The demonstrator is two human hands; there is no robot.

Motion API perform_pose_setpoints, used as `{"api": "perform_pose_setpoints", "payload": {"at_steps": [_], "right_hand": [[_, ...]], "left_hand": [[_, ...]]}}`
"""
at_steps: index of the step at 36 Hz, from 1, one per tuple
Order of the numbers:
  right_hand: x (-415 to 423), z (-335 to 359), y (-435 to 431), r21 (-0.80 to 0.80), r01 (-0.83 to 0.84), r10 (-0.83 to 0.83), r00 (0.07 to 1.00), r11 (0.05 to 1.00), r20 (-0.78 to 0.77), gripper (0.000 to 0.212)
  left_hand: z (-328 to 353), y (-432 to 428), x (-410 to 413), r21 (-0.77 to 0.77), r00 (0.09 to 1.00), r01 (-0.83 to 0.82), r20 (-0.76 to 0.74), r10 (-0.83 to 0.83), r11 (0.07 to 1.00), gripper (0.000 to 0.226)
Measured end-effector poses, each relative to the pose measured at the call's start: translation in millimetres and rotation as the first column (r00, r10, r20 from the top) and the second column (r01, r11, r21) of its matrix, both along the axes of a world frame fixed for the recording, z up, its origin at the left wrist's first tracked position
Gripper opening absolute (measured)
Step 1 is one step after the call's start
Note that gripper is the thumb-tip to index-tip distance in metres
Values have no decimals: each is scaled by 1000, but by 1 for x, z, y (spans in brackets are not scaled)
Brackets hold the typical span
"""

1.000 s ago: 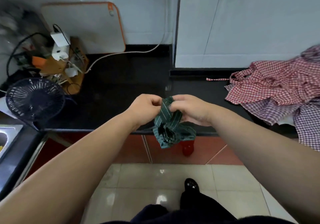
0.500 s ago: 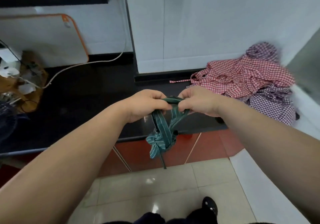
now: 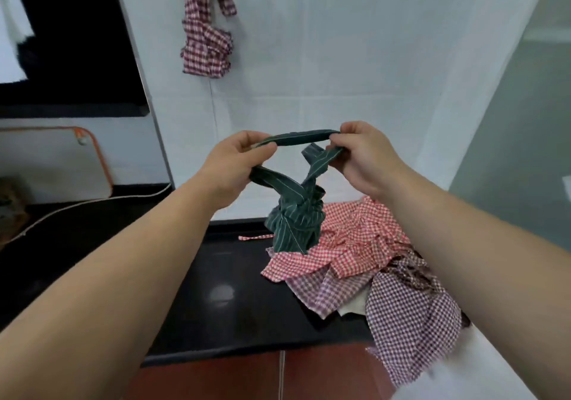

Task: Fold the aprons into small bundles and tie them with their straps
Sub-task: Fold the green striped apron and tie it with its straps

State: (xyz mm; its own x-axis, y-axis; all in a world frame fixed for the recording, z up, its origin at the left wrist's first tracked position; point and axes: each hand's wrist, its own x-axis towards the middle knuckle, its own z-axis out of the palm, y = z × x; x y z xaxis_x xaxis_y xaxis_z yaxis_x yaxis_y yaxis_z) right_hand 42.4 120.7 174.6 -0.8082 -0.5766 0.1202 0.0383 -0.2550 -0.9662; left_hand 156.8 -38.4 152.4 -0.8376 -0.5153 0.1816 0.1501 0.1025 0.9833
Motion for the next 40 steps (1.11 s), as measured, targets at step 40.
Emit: {"api": "perform_pose_setpoints", "payload": {"at_steps": [40], "right_hand": [[-180,257,-153,-204,339,-374,579,919,-724,28]], "left_hand": [[272,-118,-199,-351,894,-381,-377,243,855,37]]}}
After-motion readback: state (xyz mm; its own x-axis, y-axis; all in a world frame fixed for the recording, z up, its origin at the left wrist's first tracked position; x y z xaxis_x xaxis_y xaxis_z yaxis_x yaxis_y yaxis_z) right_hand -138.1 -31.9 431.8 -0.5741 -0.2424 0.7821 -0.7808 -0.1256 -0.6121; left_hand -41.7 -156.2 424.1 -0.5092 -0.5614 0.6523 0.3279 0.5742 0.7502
